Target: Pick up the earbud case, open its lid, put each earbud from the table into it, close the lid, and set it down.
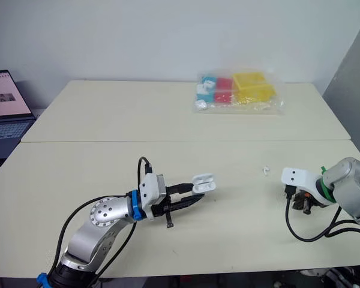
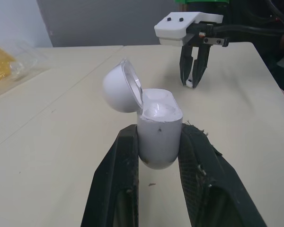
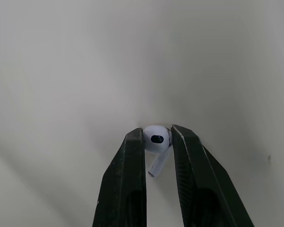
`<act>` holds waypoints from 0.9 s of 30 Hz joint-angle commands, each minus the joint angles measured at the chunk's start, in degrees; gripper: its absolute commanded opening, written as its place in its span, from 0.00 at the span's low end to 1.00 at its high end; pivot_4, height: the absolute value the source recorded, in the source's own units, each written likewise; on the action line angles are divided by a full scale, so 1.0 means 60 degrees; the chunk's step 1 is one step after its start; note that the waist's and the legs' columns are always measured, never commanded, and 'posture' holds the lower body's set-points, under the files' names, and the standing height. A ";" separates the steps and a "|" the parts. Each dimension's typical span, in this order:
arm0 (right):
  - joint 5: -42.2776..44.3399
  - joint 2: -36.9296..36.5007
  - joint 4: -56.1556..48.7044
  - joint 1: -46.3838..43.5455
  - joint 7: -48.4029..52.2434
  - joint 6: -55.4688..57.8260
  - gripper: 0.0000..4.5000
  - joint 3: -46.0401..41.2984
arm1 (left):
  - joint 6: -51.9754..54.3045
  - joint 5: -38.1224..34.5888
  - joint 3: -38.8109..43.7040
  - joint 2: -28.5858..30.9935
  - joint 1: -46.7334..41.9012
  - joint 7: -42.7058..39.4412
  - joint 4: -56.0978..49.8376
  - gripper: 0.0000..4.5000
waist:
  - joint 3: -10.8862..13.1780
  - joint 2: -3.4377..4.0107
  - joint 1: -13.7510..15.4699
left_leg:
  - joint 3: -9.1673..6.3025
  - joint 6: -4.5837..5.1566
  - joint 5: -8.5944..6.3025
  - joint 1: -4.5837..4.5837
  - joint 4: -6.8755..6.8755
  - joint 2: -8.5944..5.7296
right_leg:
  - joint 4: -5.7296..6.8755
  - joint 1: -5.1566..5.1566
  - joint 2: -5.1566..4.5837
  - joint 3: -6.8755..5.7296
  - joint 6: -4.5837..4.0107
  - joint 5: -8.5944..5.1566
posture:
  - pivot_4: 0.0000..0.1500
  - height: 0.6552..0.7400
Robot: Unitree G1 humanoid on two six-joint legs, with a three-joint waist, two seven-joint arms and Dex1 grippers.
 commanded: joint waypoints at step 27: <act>0.5642 0.6598 -0.4889 0.0564 -0.5723 -0.0772 0.09 -0.4198 | 0.0917 -0.1023 0.0769 -0.1234 -0.1875 0.1049 0.0238 0.17 | 0.0005 -0.0020 0.0005 | -0.0017 0.0000 0.0001 -0.0037 0.0008 -0.0004 | 0.0000 -0.0003 0.0002 -0.0008 0.0008 0.0005 | 1.00 1.00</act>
